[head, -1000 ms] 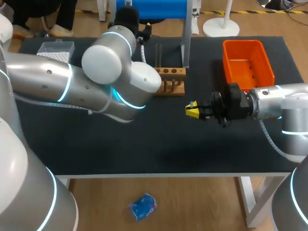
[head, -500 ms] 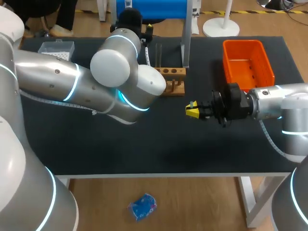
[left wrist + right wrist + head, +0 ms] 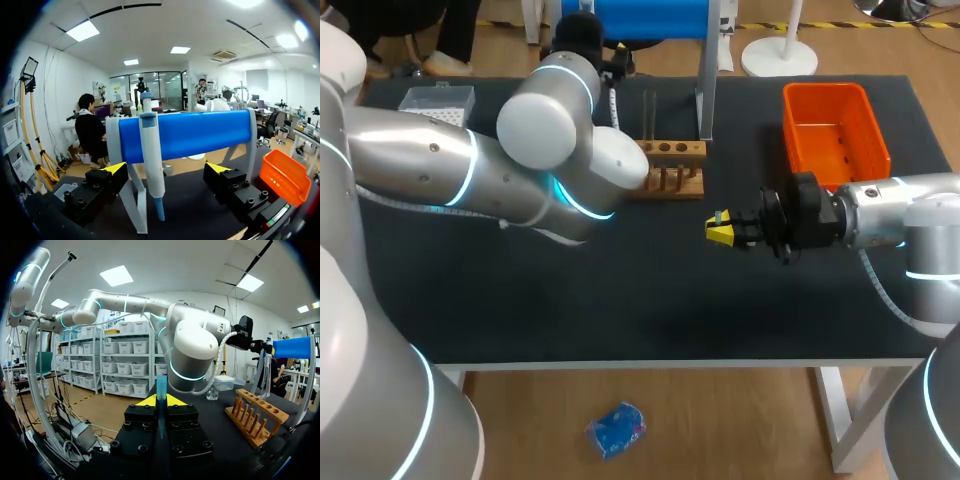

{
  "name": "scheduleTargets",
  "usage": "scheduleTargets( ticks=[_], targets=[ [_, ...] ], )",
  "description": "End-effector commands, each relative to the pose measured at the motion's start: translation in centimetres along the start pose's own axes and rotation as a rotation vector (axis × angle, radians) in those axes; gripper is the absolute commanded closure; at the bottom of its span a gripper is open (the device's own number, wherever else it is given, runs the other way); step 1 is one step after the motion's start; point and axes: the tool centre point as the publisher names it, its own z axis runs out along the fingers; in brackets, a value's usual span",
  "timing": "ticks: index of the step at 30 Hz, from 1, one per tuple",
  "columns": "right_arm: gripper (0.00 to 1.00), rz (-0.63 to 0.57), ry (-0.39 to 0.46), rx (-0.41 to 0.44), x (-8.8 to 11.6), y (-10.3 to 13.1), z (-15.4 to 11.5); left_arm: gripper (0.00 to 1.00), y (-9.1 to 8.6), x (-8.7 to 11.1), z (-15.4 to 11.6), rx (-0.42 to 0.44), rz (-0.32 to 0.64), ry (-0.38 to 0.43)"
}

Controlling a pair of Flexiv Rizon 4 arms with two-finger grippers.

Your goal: Invert the test tube, pick up the pipette, mount the tip to pipette, aspirate from beaker and dispense into the tube, eject the tip, return the pipette, and cap with the stopper.

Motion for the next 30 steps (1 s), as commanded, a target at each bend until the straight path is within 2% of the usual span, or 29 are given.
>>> scheduleTargets(
  ticks=[1, 7, 15, 21, 30],
  targets=[
    [1.0, 0.0, -0.002, 0.002, 0.1, 0.1, 0.0, 0.0, 0.2, -0.4, 1.3, 0.012, -0.001, 0.01],
    [1.0, 0.0, -0.002, 0.002, 0.1, 0.1, 0.0, 0.13, 0.0, -0.7, 2.1, 0.015, 0.001, 0.02],
    [1.0, 0.0, -0.002, 0.002, 0.1, 0.1, 0.0, 0.09, -0.4, -1.2, 3.2, 0.021, 0.009, 0.02],
    [1.0, 0.0, -0.002, 0.002, 0.1, 0.1, 0.0, 0.12, -0.3, -1.4, 3.9, 0.02, 0.008, 0.027],
    [1.0, 0.0, -0.002, 0.002, 0.1, 0.1, 0.0, 0.22, -0.3, -1.6, 4.6, 0.016, 0.008, 0.027]
  ],
)
